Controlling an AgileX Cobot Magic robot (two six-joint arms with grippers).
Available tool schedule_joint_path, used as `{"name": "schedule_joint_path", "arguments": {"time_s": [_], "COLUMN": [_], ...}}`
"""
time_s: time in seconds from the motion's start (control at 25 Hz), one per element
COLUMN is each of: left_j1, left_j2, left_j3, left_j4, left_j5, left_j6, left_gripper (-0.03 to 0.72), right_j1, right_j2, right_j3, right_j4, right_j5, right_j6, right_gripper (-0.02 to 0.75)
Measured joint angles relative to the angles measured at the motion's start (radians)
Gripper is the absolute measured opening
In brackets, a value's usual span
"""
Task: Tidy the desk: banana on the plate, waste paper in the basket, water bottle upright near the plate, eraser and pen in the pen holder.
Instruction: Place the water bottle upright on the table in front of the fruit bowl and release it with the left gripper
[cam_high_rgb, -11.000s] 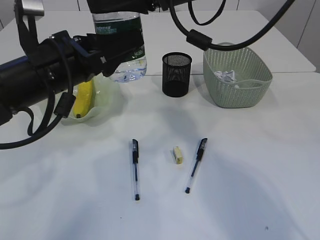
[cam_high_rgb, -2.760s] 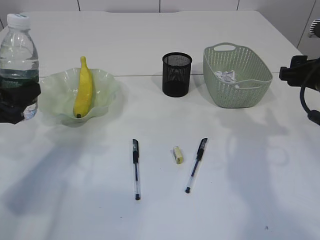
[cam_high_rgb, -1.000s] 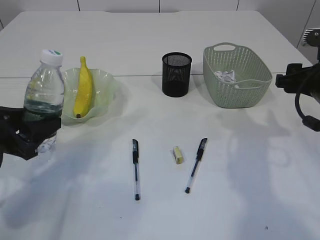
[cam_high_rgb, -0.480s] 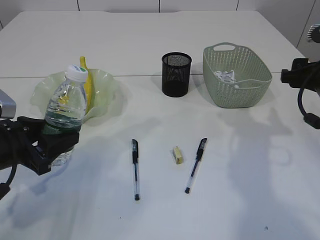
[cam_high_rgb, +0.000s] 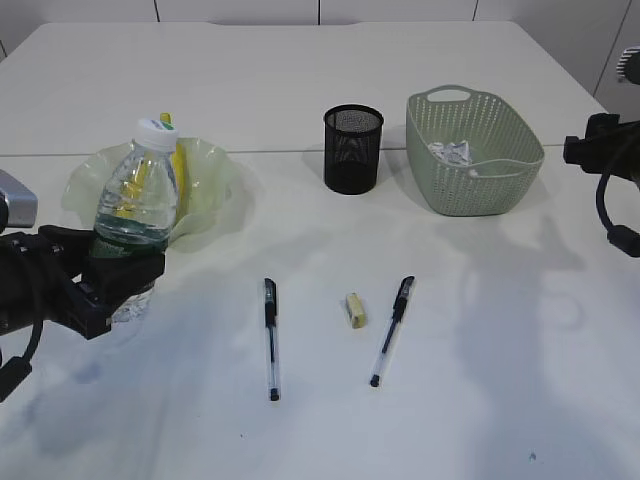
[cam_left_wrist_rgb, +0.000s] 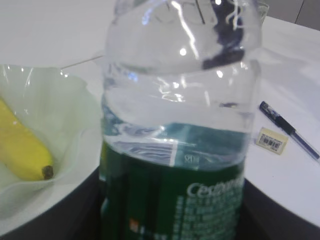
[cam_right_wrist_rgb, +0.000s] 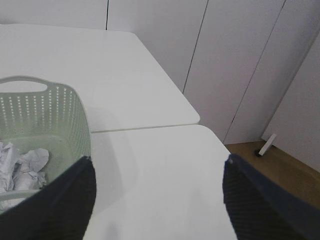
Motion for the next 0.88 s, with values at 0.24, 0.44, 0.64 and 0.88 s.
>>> {"name": "schedule_joint_path", "arguments": {"time_s": [0.24,0.44,0.64,0.88], "left_j1": [0.0,0.0,0.0,0.0], "left_j2": [-0.09,-0.133,-0.135,-0.135], "left_j3": [0.0,0.0,0.0,0.0], "left_j4": [-0.015,-0.046,-0.044,-0.059], "left_j5": [0.0,-0.002,-0.004,-0.004], "left_j6": [-0.013,-0.014,-0.042,-0.052], "left_gripper": [0.397,0.397,0.397,0.397], "right_j1": [0.0,0.0,0.0,0.0], "right_j2": [0.0,0.0,0.0,0.0], "right_j3": [0.0,0.0,0.0,0.0], "right_j4": [0.0,0.0,0.0,0.002], "right_j5": [-0.013,-0.013,-0.013,-0.015], "right_j6": [0.0,0.0,0.0,0.0], "right_gripper": [0.59,0.59,0.59,0.59]}}
